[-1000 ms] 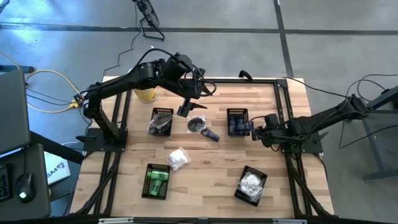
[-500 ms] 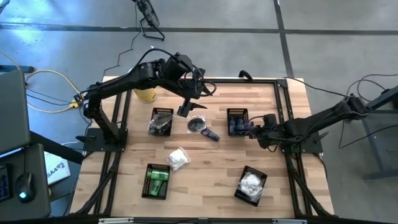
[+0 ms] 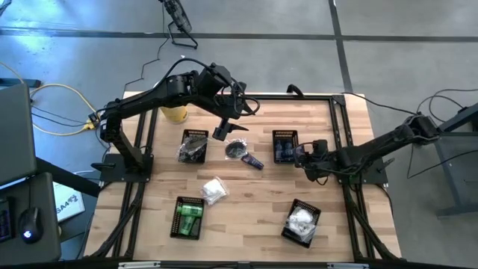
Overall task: Pick & Place Travel size toiletries
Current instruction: Put the blue shave cream into the top right black basket
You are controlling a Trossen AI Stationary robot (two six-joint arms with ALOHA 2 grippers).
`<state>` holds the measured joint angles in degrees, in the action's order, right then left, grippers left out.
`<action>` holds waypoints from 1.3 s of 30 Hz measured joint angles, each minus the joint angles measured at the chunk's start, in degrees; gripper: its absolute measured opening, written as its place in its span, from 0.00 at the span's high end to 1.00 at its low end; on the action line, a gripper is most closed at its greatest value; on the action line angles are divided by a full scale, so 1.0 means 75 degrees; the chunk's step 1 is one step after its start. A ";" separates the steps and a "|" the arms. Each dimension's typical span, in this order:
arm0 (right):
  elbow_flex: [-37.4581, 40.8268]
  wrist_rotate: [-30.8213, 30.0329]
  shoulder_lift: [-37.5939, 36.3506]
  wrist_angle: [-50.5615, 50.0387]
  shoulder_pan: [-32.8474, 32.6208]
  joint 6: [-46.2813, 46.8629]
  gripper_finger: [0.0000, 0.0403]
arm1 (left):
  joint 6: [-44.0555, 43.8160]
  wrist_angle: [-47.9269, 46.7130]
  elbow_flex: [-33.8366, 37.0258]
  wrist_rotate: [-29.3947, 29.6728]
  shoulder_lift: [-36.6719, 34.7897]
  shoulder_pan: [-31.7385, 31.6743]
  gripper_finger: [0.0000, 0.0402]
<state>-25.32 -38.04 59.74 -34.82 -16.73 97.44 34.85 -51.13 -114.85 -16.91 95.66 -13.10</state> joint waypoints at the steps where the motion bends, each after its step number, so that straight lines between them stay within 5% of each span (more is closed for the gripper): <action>1: 0.0000 -0.0003 -0.0018 0.0001 0.0001 -0.0004 0.69 | 0.0001 0.0000 0.0000 0.0000 0.0000 0.0000 0.39; 7: 0.0000 -0.0223 -0.0023 0.0153 -0.0007 -0.0126 0.72 | 0.0003 0.0003 0.0000 0.0021 0.0000 0.0000 0.39; 19: 0.0000 -0.0518 -0.0026 0.0294 -0.0007 -0.0413 0.96 | 0.0001 0.0003 0.0000 0.0018 0.0000 0.0000 0.39; 26: 0.0000 -0.0514 -0.0066 0.0629 -0.0007 -0.0701 0.99 | 0.0000 0.0006 0.0000 0.0018 0.0000 0.0000 0.39; 39: -0.0015 -0.1582 -0.1068 0.2521 0.0002 -0.3681 0.99 | 0.0000 0.0003 0.0000 0.0015 0.0000 0.0000 0.39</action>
<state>-25.43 -49.90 51.74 -15.91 -16.71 69.83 34.85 -51.11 -114.85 -16.80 95.66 -13.10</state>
